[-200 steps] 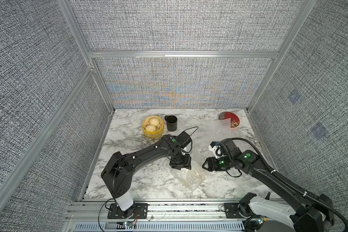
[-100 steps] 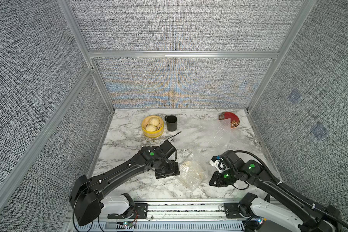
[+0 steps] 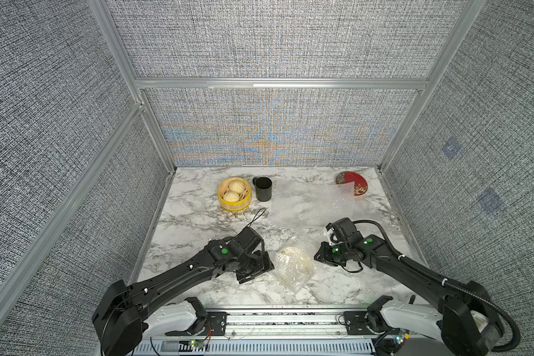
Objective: Unpack dinner plates from bubble wrap
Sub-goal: Unwrap the bubble wrap at the center of the board.
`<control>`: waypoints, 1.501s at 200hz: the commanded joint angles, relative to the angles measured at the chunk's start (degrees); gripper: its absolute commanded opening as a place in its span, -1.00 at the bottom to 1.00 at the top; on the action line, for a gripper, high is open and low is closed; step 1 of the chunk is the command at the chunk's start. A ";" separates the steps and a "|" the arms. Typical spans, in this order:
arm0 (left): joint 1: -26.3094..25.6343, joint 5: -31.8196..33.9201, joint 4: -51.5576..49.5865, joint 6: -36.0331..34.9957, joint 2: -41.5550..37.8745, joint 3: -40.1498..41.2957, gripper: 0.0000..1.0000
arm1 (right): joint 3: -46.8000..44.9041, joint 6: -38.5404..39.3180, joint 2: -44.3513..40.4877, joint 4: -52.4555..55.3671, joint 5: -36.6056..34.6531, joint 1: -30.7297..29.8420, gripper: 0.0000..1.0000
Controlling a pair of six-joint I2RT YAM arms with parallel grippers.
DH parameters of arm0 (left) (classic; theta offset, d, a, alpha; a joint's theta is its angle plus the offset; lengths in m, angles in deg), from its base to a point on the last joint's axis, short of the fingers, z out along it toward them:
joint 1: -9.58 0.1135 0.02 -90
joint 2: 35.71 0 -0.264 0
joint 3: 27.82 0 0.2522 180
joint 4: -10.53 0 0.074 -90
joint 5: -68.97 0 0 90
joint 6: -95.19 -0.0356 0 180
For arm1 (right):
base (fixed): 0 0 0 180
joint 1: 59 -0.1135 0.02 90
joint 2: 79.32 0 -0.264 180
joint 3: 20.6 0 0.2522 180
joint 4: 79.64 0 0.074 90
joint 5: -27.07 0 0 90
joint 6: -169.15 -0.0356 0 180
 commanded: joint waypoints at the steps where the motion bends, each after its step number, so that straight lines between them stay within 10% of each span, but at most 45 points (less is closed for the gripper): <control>1: 0.03 0.30 3.58 1.92 0.48 0.88 0.67 | 1.06 -1.77 0.45 -2.54 -2.76 0.50 -0.53; 134: 0.11 5.04 25.81 13.90 -10.94 17.60 0.69 | -11.82 -1.35 -17.46 2.66 16.72 -2.20 -0.26; 300: 0.82 8.83 10.44 9.39 -22.95 15.41 0.71 | -13.33 -20.19 -12.91 -10.94 -6.60 -22.13 -0.37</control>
